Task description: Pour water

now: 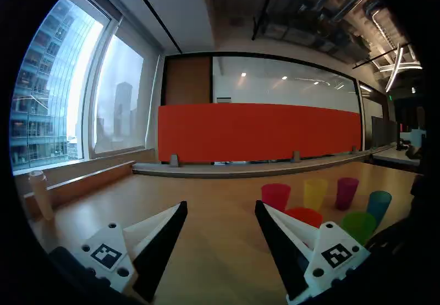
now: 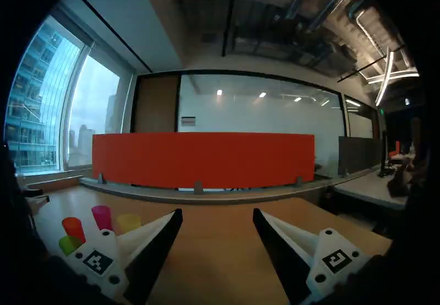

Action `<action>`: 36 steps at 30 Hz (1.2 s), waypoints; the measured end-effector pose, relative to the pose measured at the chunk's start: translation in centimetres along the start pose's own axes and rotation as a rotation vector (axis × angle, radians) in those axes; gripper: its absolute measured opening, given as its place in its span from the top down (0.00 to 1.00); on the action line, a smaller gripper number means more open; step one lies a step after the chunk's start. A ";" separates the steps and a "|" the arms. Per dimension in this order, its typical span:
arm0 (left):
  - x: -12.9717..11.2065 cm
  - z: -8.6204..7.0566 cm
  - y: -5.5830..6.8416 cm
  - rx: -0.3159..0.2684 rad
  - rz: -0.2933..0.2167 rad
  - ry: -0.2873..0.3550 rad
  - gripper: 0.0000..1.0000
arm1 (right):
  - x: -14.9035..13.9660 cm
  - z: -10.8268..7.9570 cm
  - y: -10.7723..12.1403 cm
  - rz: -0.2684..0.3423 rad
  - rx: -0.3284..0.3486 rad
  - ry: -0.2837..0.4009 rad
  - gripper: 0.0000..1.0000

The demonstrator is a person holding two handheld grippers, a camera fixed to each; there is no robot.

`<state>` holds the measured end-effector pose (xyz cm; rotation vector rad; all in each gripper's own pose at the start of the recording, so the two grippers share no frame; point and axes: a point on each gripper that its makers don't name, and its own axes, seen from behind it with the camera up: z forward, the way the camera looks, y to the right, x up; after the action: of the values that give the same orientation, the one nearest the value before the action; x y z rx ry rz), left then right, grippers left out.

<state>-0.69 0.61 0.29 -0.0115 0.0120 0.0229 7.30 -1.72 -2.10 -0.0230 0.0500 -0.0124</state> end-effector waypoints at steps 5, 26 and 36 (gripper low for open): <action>0.0 0.0 0.0 0.000 0.000 0.000 0.09 | -1.0 0.2 -0.1 -0.015 0.004 0.002 0.01; 0.0 0.1 0.0 0.000 0.000 0.000 0.09 | -4.3 1.8 0.6 0.008 0.031 0.015 0.01; 0.0 0.1 -0.1 0.000 0.001 0.000 0.09 | -6.1 2.0 1.7 0.023 0.022 -0.011 0.01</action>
<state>-0.70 0.52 0.34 -0.0112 0.0124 0.0235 1.33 0.09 0.20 -0.0009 0.0393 0.0102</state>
